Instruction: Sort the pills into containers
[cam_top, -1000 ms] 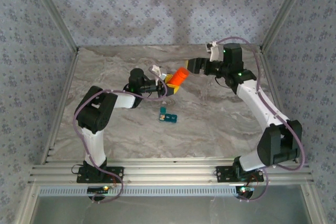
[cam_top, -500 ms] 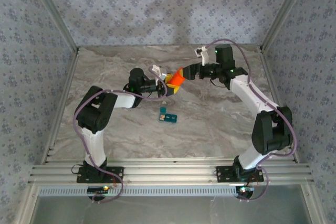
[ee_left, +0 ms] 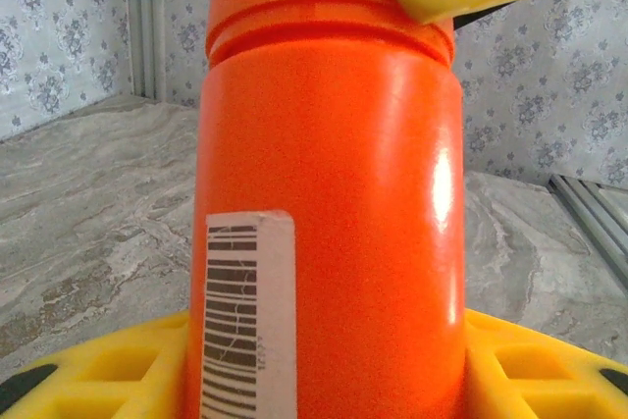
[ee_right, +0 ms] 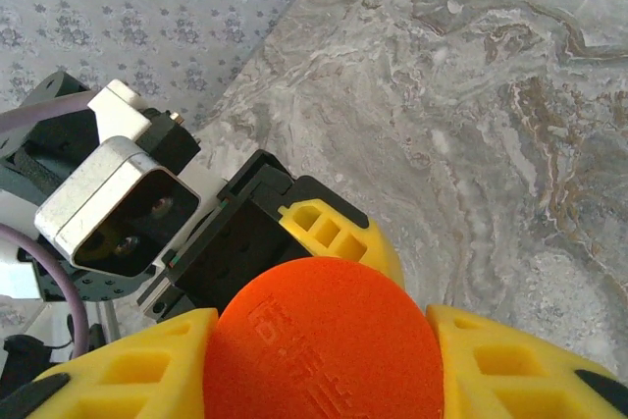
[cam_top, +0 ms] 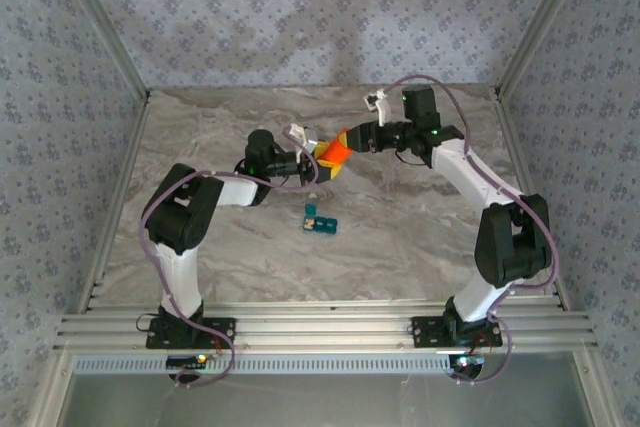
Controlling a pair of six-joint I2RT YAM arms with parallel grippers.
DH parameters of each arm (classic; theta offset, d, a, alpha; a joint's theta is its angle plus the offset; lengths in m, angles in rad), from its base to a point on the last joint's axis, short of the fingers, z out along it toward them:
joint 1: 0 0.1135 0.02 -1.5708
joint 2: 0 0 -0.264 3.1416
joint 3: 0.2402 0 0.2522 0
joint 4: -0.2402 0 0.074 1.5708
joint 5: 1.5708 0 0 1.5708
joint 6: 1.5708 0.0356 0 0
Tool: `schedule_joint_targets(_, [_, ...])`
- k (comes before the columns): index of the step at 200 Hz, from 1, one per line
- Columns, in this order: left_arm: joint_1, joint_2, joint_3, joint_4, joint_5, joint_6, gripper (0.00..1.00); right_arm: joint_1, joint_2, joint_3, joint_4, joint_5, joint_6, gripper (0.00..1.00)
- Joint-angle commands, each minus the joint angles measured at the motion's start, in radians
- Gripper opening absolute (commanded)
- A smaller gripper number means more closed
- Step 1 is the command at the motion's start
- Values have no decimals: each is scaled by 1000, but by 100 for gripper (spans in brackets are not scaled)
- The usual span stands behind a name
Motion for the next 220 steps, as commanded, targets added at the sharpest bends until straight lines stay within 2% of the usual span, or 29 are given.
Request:
schedule_joint_targets(1, [0,-53,16,37,26,8,0,10,-3,5,10,4,52,41])
schedule_joint_targets(28, [0,-54,16,38,18,10,0,51,-17,-42,85,75,246,35])
schedule_joint_targets(68, [0,-54,12,45,3,9,0,191,-28,-90,91,356,500,37])
schedule_joint_targets(91, [0,-59,11,40,2,11,0,215,-26,-110,125,381,532,38])
schedule_joint_targets(122, [0,-55,11,35,0,16,0,199,-31,-82,78,377,500,42])
schedule_joint_targets(152, [1,-48,15,36,-1,16,0,166,-50,-40,22,357,446,56])
schedule_joint_targets(181, [0,-40,18,36,-1,14,0,113,-92,-18,8,295,388,77])
schedule_joint_targets(198, [0,-37,21,34,2,14,0,91,-137,-38,28,254,346,87])
schedule_joint_targets(220, [0,-35,22,32,7,14,0,79,-188,-65,31,238,278,91])
